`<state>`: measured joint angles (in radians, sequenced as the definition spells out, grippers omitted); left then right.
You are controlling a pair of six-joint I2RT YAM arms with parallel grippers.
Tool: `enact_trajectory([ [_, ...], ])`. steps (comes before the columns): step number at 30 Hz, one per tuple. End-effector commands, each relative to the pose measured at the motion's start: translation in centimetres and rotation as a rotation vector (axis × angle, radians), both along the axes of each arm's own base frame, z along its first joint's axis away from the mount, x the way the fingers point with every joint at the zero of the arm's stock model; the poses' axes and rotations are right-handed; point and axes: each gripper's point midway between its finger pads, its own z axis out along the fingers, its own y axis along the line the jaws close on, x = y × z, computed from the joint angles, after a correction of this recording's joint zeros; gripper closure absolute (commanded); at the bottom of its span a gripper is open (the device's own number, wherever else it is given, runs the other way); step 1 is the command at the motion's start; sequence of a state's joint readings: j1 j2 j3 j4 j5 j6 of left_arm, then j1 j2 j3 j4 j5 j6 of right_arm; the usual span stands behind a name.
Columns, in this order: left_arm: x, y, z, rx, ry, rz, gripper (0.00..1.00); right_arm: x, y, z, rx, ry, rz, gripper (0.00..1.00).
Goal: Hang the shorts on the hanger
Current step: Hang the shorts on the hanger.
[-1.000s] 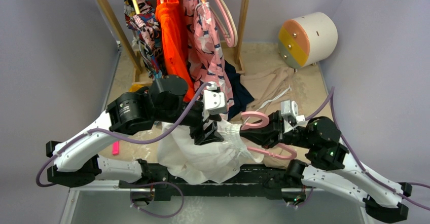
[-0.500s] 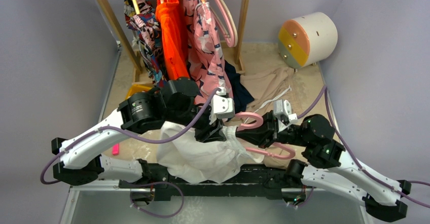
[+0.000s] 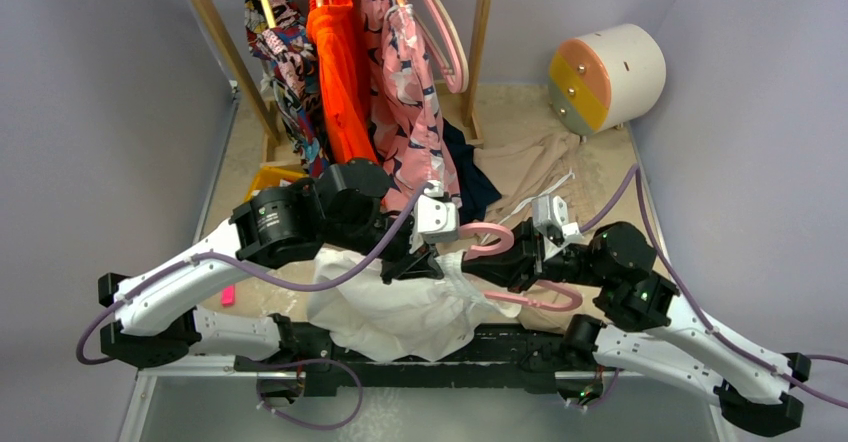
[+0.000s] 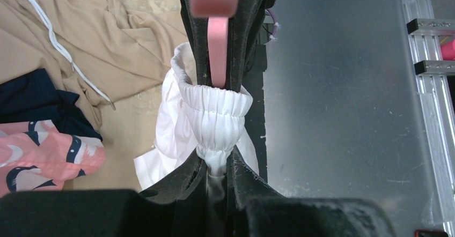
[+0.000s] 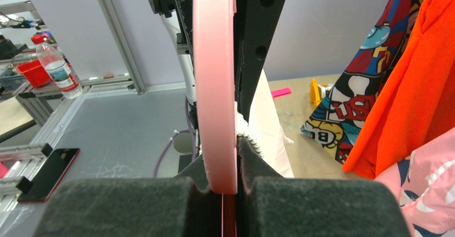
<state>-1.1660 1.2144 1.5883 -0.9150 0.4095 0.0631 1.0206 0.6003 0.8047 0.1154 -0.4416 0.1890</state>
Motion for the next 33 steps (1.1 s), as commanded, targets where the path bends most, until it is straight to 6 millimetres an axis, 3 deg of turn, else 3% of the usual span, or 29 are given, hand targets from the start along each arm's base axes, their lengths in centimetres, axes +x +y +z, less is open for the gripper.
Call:
enact_trajectory([
  [1, 1.9, -0.1, 2.1, -0.1, -0.077, 0.104, 1.0, -1.4, -1.2, 5.6, 0.131, -0.098, 0.034, 1.0],
  [5, 2.0, 0.4, 2.5, -0.126, -0.082, 0.131, 1.0, -1.8, -1.4, 5.8, 0.135, -0.104, 0.048, 1.0],
  [6, 2.0, 0.4, 2.3, -0.122, -0.078, 0.131, 0.97, -1.9, -1.4, 5.9, 0.139, -0.105, 0.054, 1.0],
  [9, 1.4, 0.3, 1.4, -0.097, -0.054, 0.101, 0.75, -2.1, -1.4, 6.2, 0.152, -0.104, 0.063, 1.0],
  [15, 0.7, 0.0, 0.3, -0.058, -0.018, 0.058, 0.68, -2.2, -1.0, 6.3, 0.151, -0.105, 0.084, 1.0],
  [16, 0.6, 0.0, 0.1, -0.052, -0.014, 0.049, 0.69, -2.2, -1.0, 6.3, 0.152, -0.105, 0.084, 1.0],
  [19, 0.4, 0.0, -0.3, -0.034, -0.009, 0.037, 1.0, -2.3, -1.1, 6.5, 0.154, -0.106, 0.085, 1.0],
  [23, 1.5, 0.2, 0.1, -0.048, -0.042, 0.098, 1.0, -1.6, -1.3, 6.4, 0.142, -0.077, 0.037, 0.99],
  [28, 3.1, 1.5, 2.5, -0.165, -0.118, 0.218, 1.0, -1.1, -1.9, 5.8, 0.094, -0.048, -0.002, 0.6],
  [33, 3.6, 2.9, 3.9, -0.237, -0.142, 0.286, 1.0, -1.1, -2.6, 5.2, 0.072, -0.034, -0.026, 0.47],
])
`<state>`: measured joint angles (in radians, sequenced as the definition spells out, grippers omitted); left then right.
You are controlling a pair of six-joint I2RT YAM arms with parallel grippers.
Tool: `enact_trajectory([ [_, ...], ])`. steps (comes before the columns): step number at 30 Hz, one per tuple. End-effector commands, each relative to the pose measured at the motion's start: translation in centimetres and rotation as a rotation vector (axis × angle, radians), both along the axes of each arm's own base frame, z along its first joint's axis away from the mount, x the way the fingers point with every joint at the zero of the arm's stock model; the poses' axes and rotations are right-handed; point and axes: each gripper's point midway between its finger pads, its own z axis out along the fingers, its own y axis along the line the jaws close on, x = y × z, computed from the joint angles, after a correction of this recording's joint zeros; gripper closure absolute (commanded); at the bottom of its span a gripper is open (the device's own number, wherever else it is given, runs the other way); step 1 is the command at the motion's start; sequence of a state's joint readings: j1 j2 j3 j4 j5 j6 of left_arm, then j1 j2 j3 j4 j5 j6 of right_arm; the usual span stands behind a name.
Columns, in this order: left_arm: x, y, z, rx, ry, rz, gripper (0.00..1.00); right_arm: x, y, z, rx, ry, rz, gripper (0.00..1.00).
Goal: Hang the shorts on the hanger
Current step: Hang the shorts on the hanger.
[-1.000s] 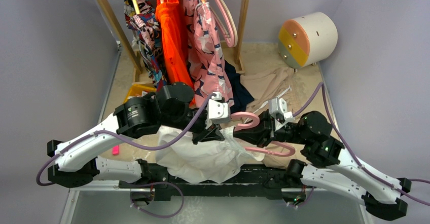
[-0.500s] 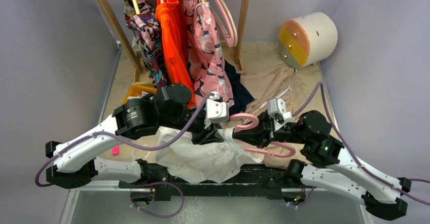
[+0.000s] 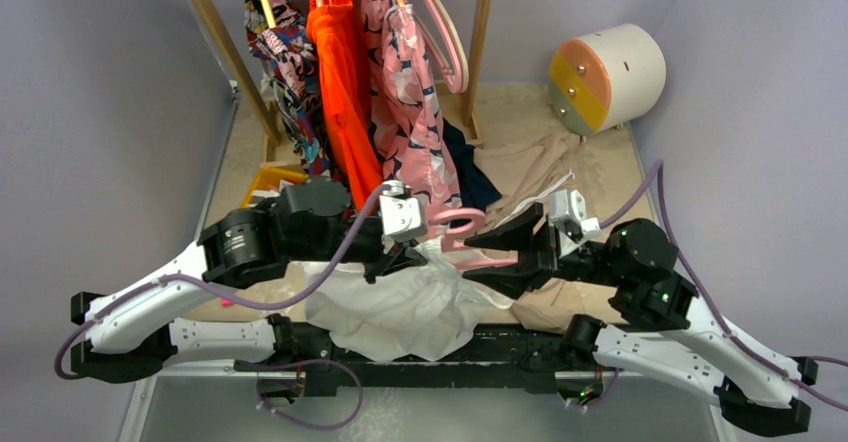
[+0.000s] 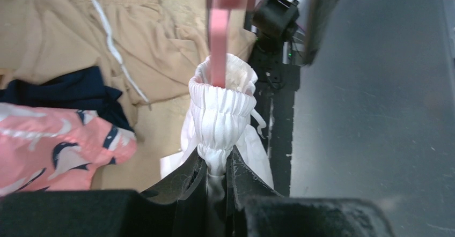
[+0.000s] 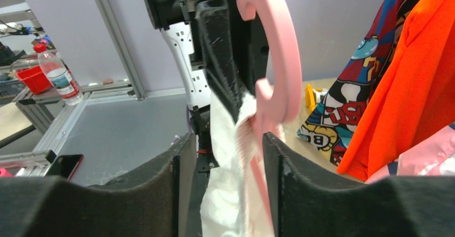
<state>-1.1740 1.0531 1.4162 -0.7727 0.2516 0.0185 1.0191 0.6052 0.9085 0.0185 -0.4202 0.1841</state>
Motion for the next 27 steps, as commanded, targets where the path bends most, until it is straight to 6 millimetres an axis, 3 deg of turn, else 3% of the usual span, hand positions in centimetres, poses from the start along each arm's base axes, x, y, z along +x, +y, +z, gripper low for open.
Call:
enact_trajectory([
  [1, 2.0, 1.2, 3.9, -0.15, -0.072, 0.141, 1.0, -0.9, -1.7, 2.8, 0.066, -0.029, -0.011, 0.45],
  [3, 2.3, 1.8, 4.3, -0.165, -0.08, 0.169, 1.0, -0.6, -2.0, 2.7, 0.063, -0.021, -0.036, 0.43],
  [4, 2.4, 2.2, 4.6, -0.173, -0.086, 0.188, 1.0, -0.7, -2.7, 4.1, 0.092, -0.035, -0.05, 0.42],
  [8, 2.8, 4.5, 7.6, -0.252, -0.126, 0.264, 1.0, 0.0, -4.4, 6.0, 0.146, -0.038, -0.138, 0.41],
  [16, 1.5, 9.0, 17.9, -0.543, -0.184, 0.307, 1.0, 0.8, -8.0, 7.9, 0.221, -0.047, -0.283, 0.4],
  [21, 0.1, 11.2, 23.4, -0.721, -0.215, 0.281, 1.0, 4.2, -10.9, 6.9, 0.261, 0.044, -0.523, 0.4],
  [24, 0.0, 11.2, 23.3, -0.767, -0.194, 0.282, 1.0, 5.5, -11.4, 4.7, 0.254, 0.155, -0.602, 0.39],
  [27, 0.9, 10.0, 20.2, -0.719, -0.161, 0.315, 1.0, 7.0, -11.9, 2.4, 0.252, 0.236, -0.689, 0.39],
])
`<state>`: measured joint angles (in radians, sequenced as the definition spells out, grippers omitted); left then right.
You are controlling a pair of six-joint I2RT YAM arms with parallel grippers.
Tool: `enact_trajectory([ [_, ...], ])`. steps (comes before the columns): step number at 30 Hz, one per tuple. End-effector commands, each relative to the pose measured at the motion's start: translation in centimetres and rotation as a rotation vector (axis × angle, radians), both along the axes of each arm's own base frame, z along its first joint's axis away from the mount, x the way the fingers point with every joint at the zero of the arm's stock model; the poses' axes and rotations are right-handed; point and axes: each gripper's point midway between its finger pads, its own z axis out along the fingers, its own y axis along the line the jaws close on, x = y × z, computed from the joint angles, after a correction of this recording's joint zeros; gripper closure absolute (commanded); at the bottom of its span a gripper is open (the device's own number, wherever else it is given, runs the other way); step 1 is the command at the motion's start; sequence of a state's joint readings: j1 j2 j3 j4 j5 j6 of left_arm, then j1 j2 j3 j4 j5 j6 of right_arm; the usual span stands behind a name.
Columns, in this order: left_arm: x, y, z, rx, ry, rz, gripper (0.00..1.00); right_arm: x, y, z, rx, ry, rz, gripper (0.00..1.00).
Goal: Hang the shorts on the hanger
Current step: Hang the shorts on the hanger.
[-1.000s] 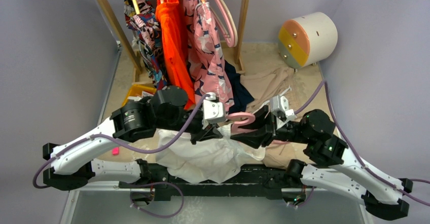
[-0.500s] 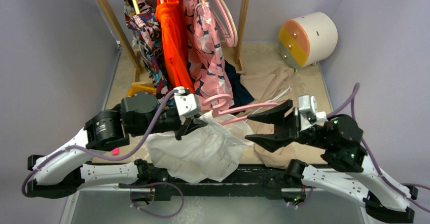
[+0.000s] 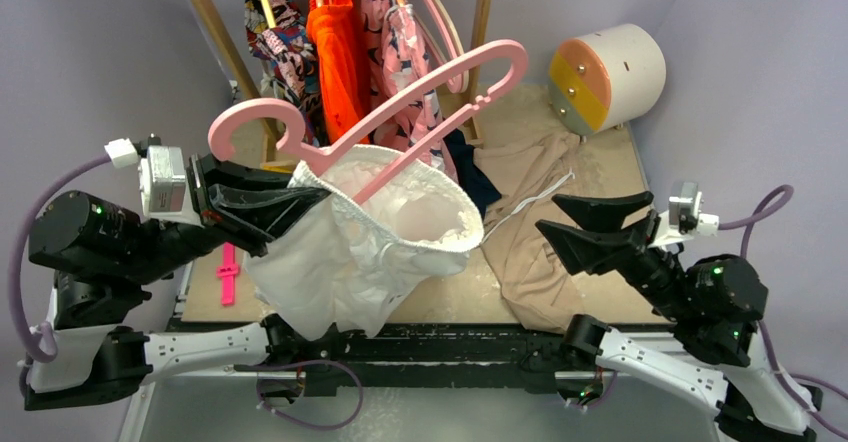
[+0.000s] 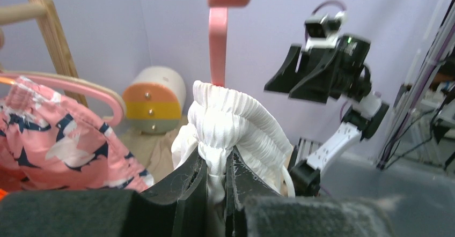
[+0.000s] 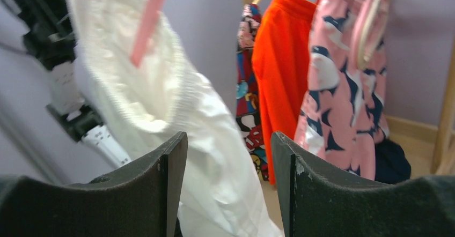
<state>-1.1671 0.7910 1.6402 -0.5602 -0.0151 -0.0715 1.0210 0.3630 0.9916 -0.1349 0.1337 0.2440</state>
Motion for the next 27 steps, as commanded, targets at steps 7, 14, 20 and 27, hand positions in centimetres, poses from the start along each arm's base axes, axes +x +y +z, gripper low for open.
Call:
enact_trajectory([
  [7, 0.2, -1.6, 7.4, -0.145, -0.083, -0.022, 1.0, 4.0, -1.3, -2.4, 0.059, 0.209, -0.213, 0.16],
  [14, 0.6, -1.7, 7.5, -0.165, -0.105, -0.002, 1.0, 2.5, 0.2, -0.9, 0.077, 0.165, -0.094, 0.13],
  [20, 3.1, -1.2, -1.2, -0.09, 0.029, 0.126, 1.0, 2.4, 2.6, -4.2, -0.001, 0.217, -0.029, 0.14],
  [27, 3.6, -1.0, -5.3, -0.063, 0.115, 0.154, 1.0, 2.8, 4.0, -6.6, -0.007, 0.308, -0.008, 0.16],
])
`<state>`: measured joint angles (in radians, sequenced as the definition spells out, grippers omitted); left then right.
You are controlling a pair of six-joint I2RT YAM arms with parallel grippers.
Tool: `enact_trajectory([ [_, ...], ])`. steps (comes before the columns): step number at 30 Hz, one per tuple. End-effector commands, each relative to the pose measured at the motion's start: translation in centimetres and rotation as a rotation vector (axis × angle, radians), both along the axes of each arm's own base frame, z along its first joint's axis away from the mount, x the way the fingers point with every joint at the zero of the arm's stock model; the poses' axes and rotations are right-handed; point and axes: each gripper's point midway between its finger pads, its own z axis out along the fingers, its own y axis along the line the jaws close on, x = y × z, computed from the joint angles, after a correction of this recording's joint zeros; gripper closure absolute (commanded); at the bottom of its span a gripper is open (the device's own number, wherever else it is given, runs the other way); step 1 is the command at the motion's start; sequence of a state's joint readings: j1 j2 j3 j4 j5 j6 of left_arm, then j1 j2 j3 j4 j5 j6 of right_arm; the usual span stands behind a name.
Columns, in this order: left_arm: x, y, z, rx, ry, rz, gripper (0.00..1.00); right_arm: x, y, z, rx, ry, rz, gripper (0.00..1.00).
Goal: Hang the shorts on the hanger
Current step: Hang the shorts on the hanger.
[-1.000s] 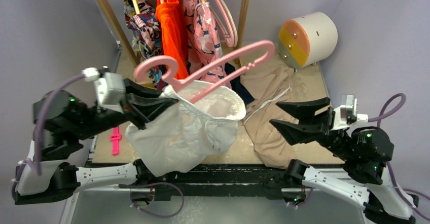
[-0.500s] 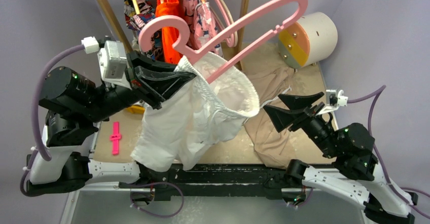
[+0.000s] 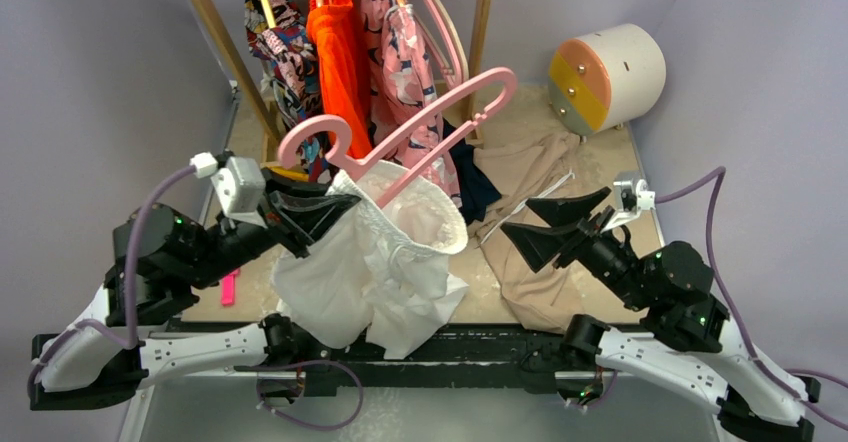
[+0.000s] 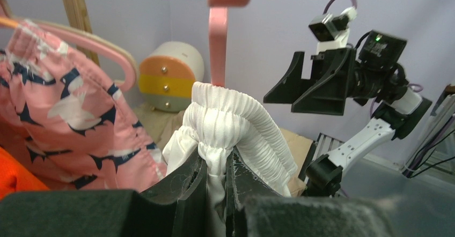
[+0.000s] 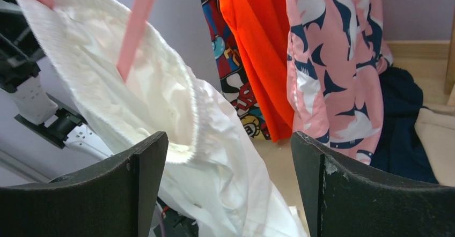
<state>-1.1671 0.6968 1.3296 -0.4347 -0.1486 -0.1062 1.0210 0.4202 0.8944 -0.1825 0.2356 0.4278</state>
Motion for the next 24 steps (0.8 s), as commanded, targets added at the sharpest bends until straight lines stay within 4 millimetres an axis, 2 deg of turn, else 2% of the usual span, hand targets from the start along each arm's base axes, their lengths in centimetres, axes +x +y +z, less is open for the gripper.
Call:
enact_trajectory([
  [1, 0.5, 0.7, 1.7, -0.111, 0.014, 0.04, 1.0, 0.1, 2.0, -0.9, 0.029, 0.072, 0.047, 0.17],
  [5, 0.7, 0.6, 1.6, -0.097, 0.01, 0.047, 1.0, 0.6, 4.8, -2.4, -0.01, 0.178, 0.09, 0.2],
  [8, 0.9, 0.4, 1.2, -0.081, 0.008, 0.056, 1.0, 1.3, 5.9, -3.4, -0.023, 0.25, 0.082, 0.23],
  [13, 1.3, 0.2, 0.8, -0.06, 0.011, 0.07, 1.0, 1.4, 6.6, -3.9, 0.028, 0.301, 0.086, 0.28],
  [17, 1.3, 0.4, 0.6, -0.057, 0.011, 0.076, 1.0, 1.3, 6.7, -4.3, 0.049, 0.318, 0.093, 0.38],
  [24, 1.4, 0.2, 0.4, -0.05, 0.013, 0.076, 1.0, 1.6, 7.1, -5.2, 0.049, 0.344, 0.085, 0.47],
])
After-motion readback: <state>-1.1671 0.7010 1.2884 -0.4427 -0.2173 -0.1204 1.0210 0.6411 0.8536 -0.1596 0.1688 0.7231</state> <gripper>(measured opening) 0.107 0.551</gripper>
